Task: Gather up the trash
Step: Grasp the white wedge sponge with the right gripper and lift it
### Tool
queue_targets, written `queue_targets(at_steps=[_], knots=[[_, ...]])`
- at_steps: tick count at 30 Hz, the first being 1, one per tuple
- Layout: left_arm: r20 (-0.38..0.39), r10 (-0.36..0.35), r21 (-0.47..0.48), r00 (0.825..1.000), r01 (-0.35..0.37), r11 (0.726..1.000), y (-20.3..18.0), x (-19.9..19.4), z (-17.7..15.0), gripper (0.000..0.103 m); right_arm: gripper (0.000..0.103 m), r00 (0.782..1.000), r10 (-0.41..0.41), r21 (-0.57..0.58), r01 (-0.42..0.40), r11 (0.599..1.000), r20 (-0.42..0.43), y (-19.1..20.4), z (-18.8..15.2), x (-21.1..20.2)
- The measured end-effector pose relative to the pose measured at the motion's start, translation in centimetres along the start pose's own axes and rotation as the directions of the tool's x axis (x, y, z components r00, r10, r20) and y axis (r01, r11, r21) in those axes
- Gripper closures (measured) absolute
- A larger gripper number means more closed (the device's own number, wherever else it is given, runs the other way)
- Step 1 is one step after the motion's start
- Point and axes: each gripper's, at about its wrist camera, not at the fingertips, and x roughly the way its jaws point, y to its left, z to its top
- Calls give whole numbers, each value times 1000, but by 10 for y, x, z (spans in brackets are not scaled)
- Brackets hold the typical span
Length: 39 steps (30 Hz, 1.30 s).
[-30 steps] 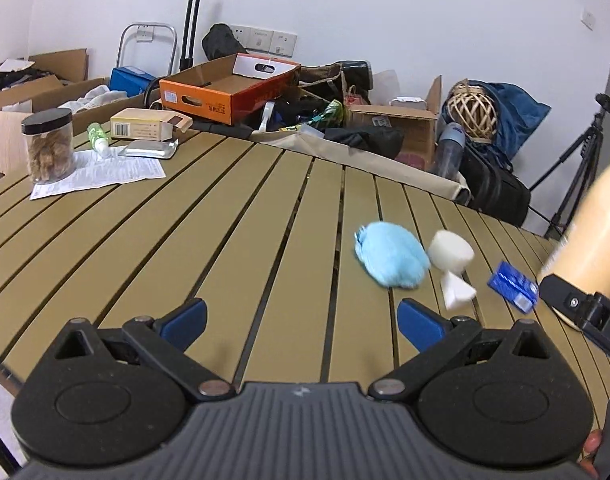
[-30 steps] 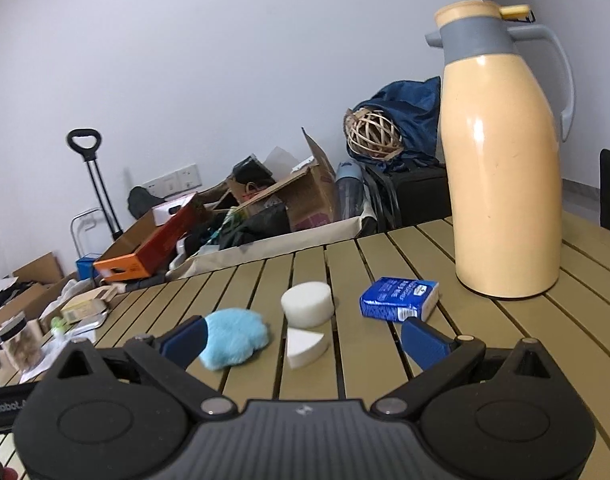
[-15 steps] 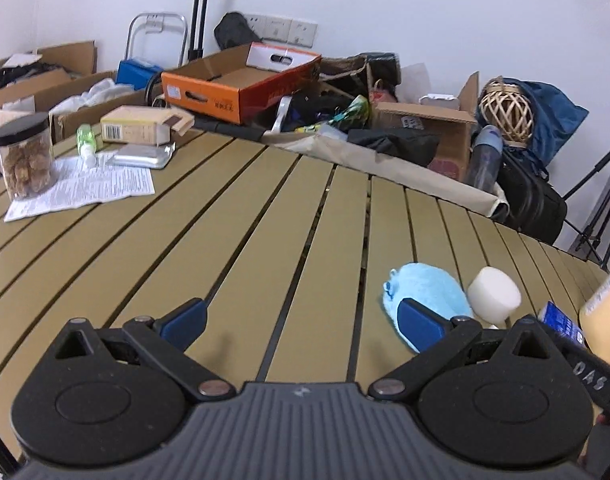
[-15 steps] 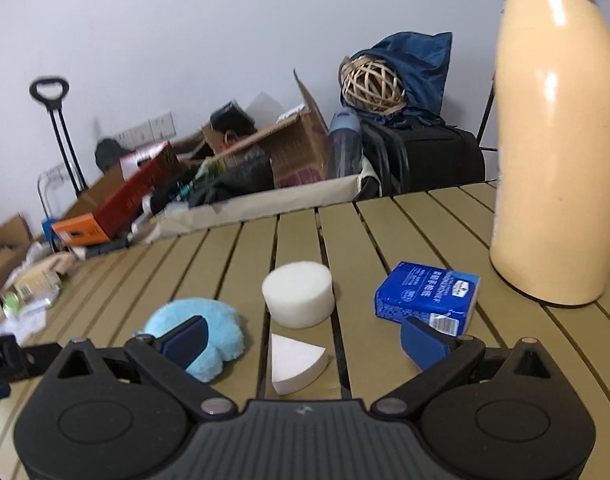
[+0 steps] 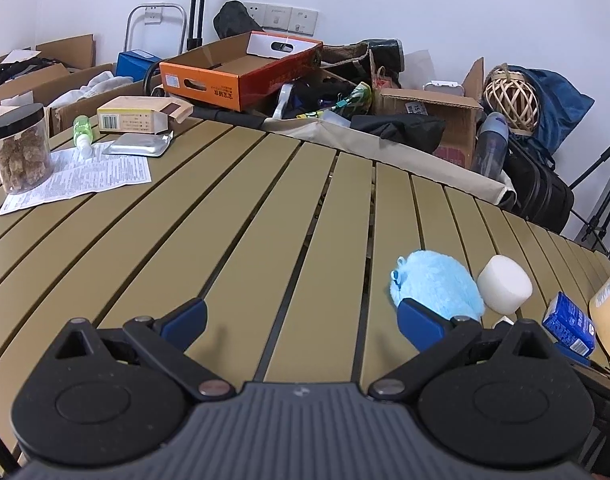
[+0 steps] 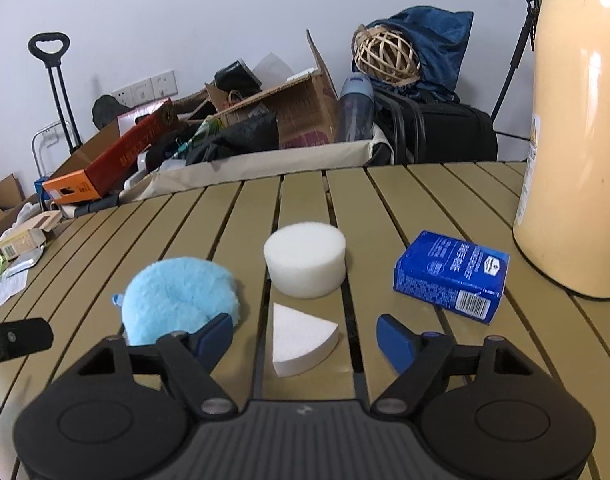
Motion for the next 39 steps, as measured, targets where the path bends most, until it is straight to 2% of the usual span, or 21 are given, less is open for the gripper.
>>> queue_targets(at_steps=[8,10,12,14,17,21,31,39], knots=[[2,-2,12,1000,2,1000,-2,-2,0,0,51,1000,-3,-18,3,1000,-29,4,-3,6],[1,-3,13,1000,3,1000,-2,-3,0,0,51,1000,0,-6,0,1000,-31,2,-3,7],[3,-2,13,1000,2,1000,-2,-3,0,0,56,1000,-3,-1,3,1000,-29,1,-3,7],[2,-2,14,1000,2,1000,-2,-2,0,0,64,1000,7,9,-7,1000,-30,0,-4,7],[-1,-5,20,1000,5,1000,-4,-1,-1,0,71,999,29,22,-28,999,-30,-3,-4,7],[-3,-7,35,1000,7,999,-9,0,-4,0,74,998,67,66,-65,996,-20,-10,-4,4],[10,-32,49,999,31,998,-21,-1,-11,0,77,996,60,168,-70,983,61,-34,2,-10],[32,-45,109,998,41,993,-45,-2,-21,0,78,989,66,275,-101,956,133,-72,11,-28]])
